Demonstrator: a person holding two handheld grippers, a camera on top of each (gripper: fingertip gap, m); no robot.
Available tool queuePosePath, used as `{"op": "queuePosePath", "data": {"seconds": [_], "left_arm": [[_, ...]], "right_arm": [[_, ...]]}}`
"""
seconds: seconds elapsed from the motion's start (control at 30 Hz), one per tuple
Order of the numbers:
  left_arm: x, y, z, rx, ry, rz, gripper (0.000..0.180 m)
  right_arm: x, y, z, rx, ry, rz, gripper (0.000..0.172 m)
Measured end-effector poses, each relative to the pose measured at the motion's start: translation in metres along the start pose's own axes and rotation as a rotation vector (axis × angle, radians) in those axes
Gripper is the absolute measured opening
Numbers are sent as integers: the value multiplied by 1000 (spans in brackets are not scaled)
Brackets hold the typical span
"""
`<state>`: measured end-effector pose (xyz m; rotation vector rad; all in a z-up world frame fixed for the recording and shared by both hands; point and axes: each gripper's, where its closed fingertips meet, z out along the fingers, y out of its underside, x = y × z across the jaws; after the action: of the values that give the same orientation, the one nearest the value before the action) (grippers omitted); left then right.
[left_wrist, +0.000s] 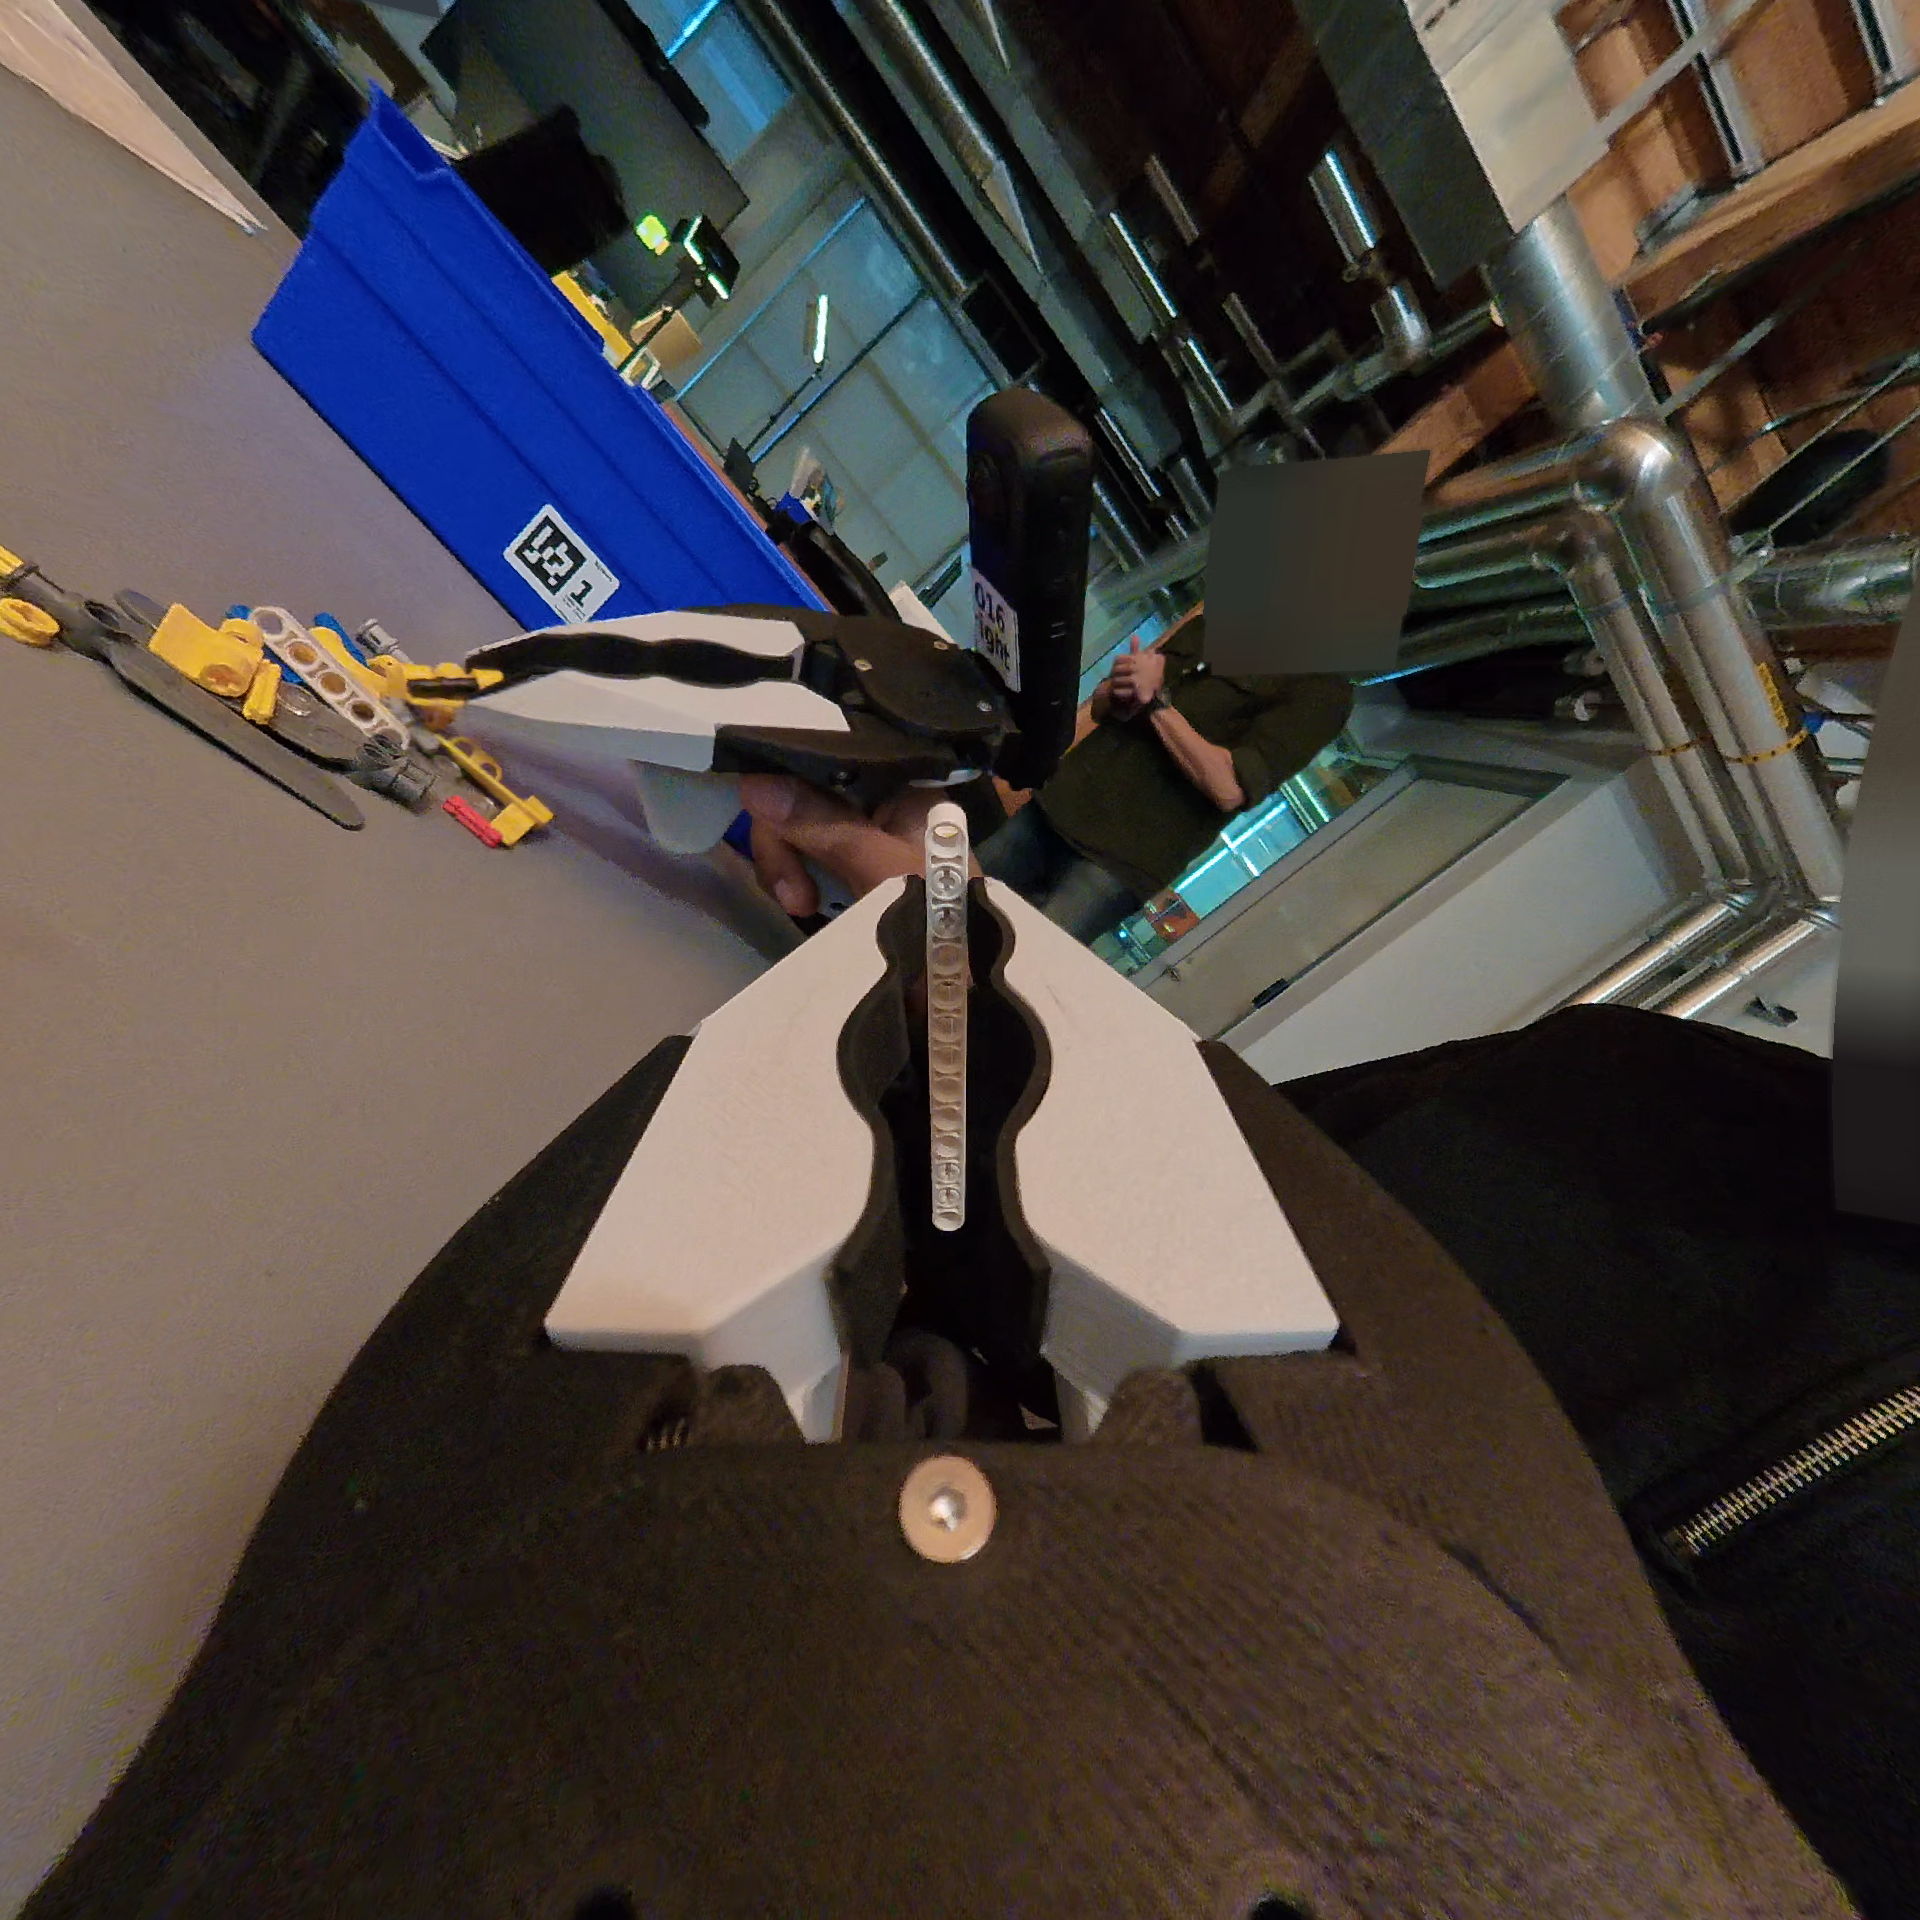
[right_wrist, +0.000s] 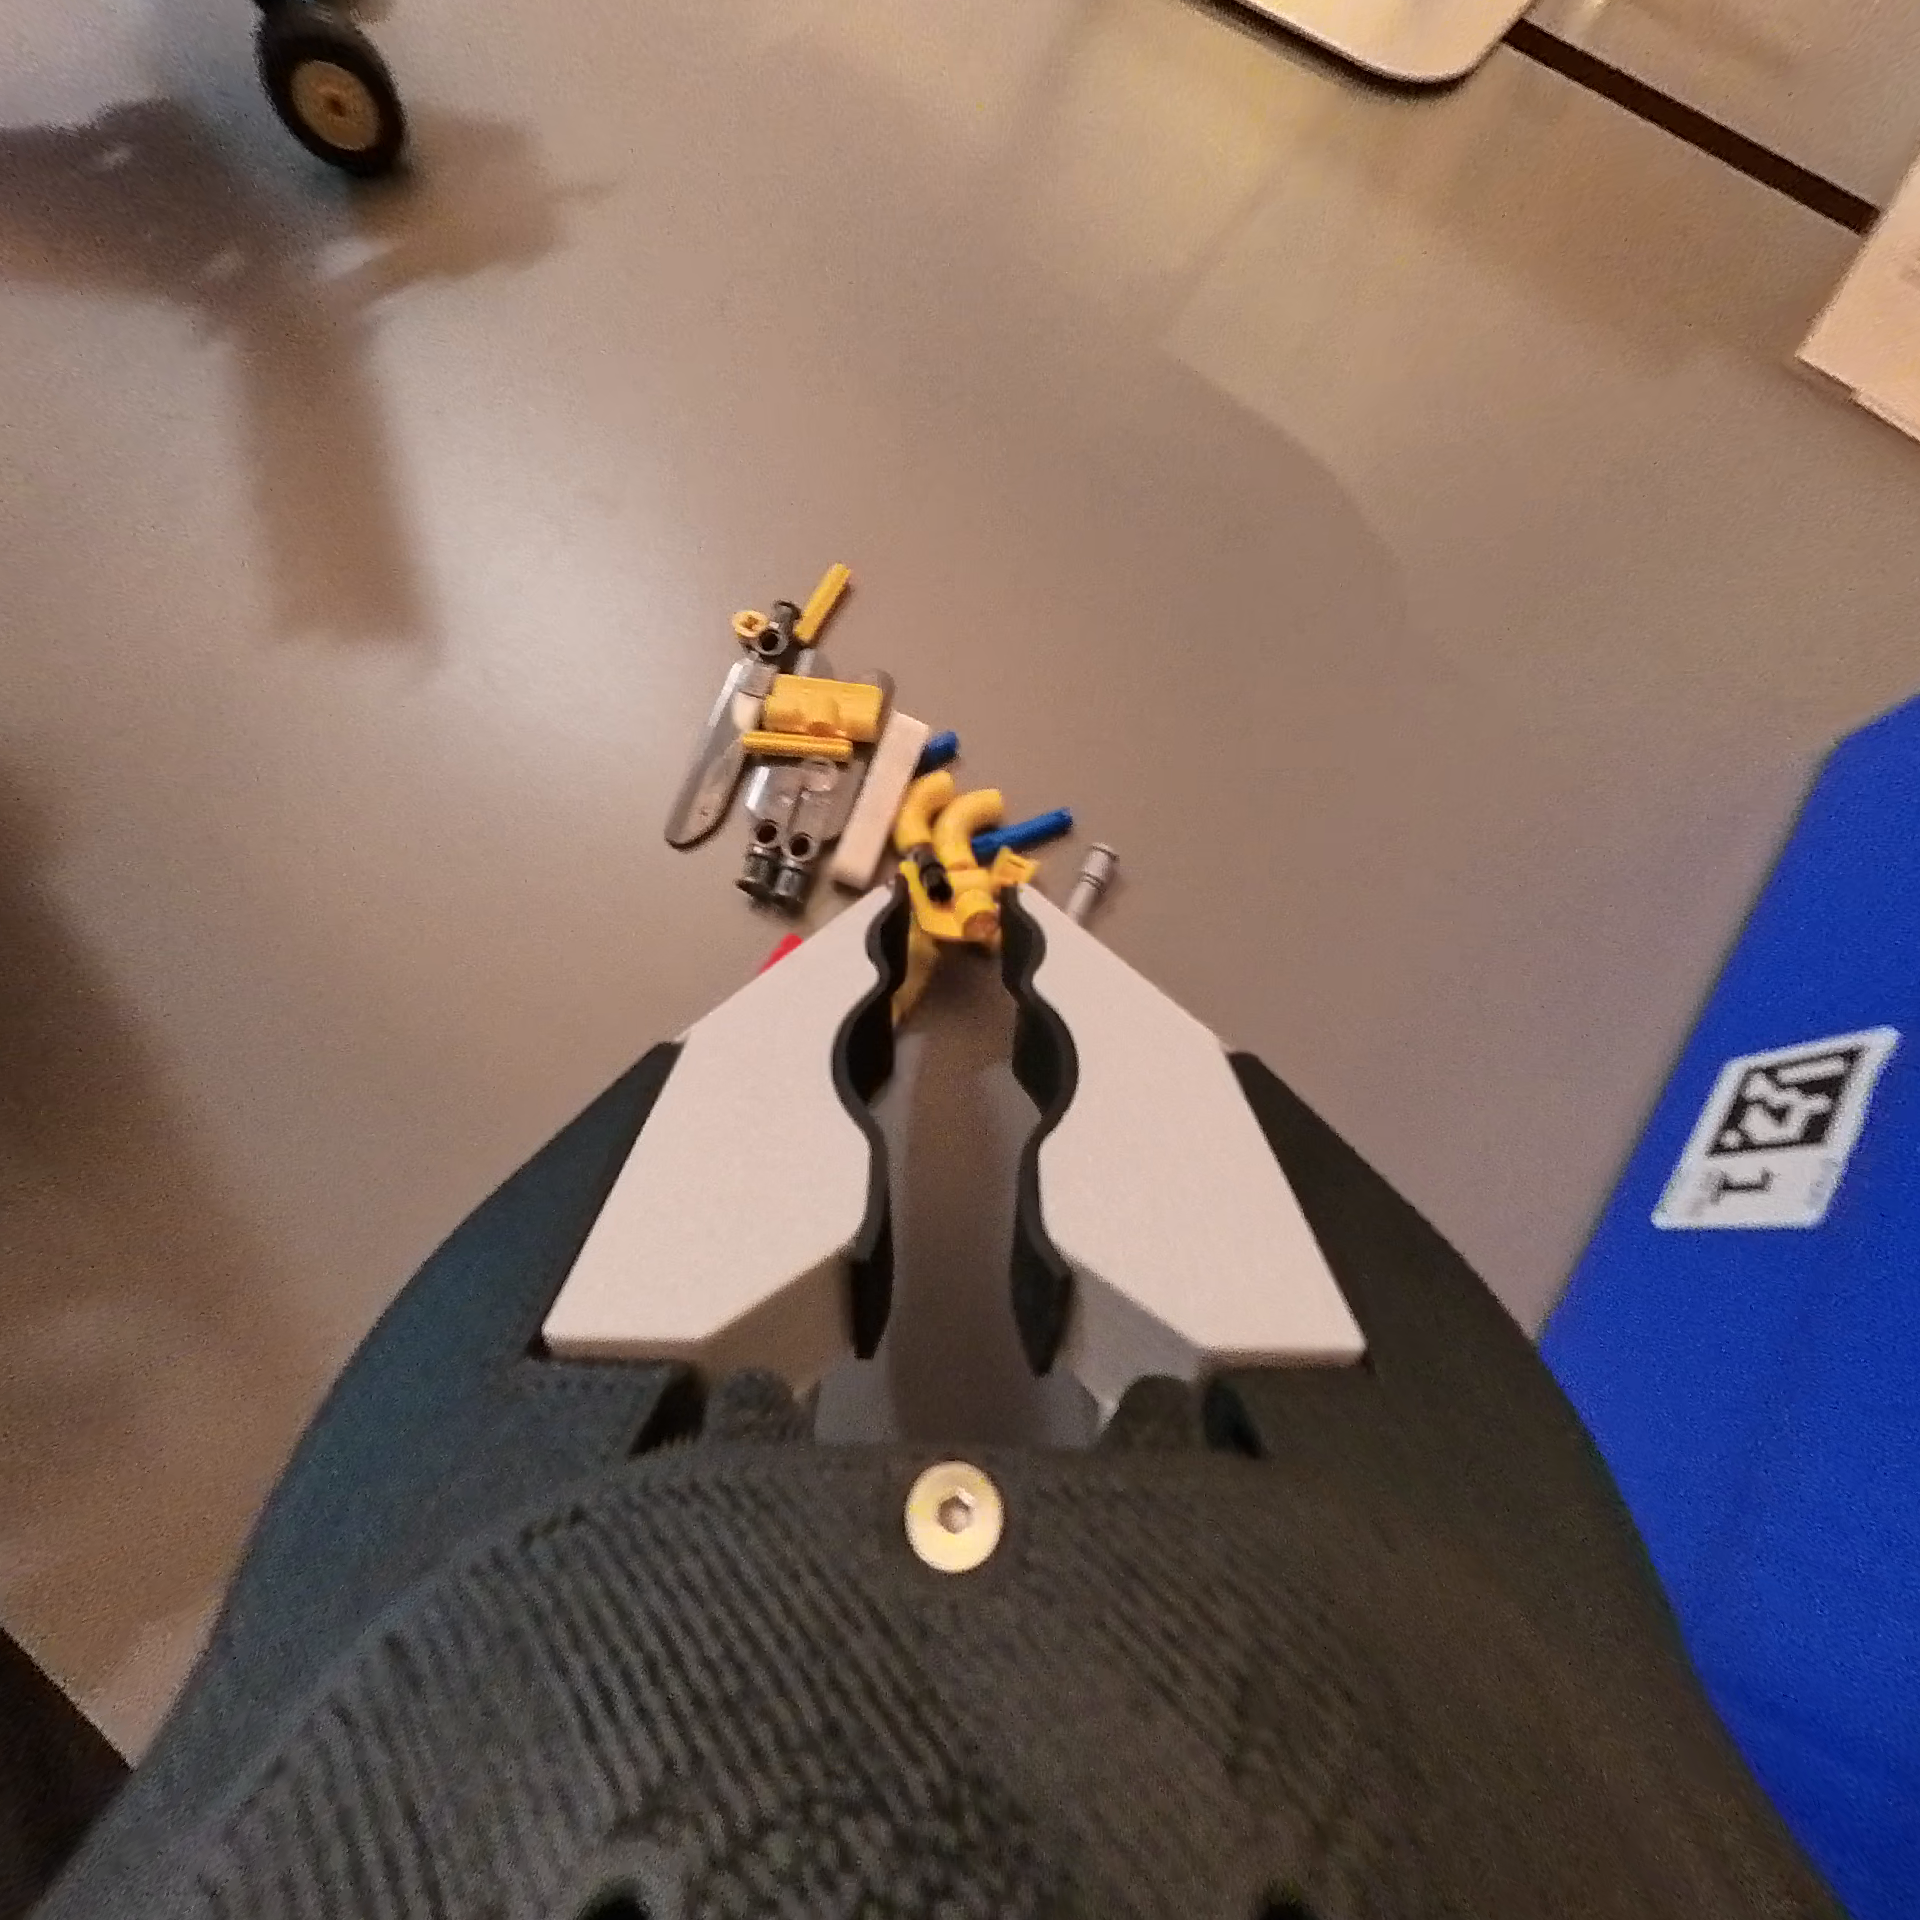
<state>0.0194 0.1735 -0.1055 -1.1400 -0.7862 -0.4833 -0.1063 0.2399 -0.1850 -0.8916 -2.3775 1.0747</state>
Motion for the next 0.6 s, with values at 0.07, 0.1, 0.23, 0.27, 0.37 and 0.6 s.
{"op": "queuePosePath", "data": {"seconds": [0.07, 0.1, 0.23, 0.27, 0.37, 0.6], "left_arm": [[0, 0, 0, 2, 3, -3, 2], [0, 0, 0, 2, 4, -4, 2], [0, -1, 0, 5, 6, -6, 2], [0, -1, 0, 5, 6, -6, 2], [0, -1, -1, 8, 7, -7, 2], [0, -3, -1, 16, 8, -11, 2]], "right_arm": [[10, 5, -3, -27, 31, 24, 15], [16, 8, -5, -39, 52, 34, 15], [24, 20, -8, -107, 80, 71, 15], [23, 23, -7, -128, 73, 77, 15], [20, 29, -4, -165, 69, 78, 15], [13, 6, -12, -60, 64, 52, 27]]}}
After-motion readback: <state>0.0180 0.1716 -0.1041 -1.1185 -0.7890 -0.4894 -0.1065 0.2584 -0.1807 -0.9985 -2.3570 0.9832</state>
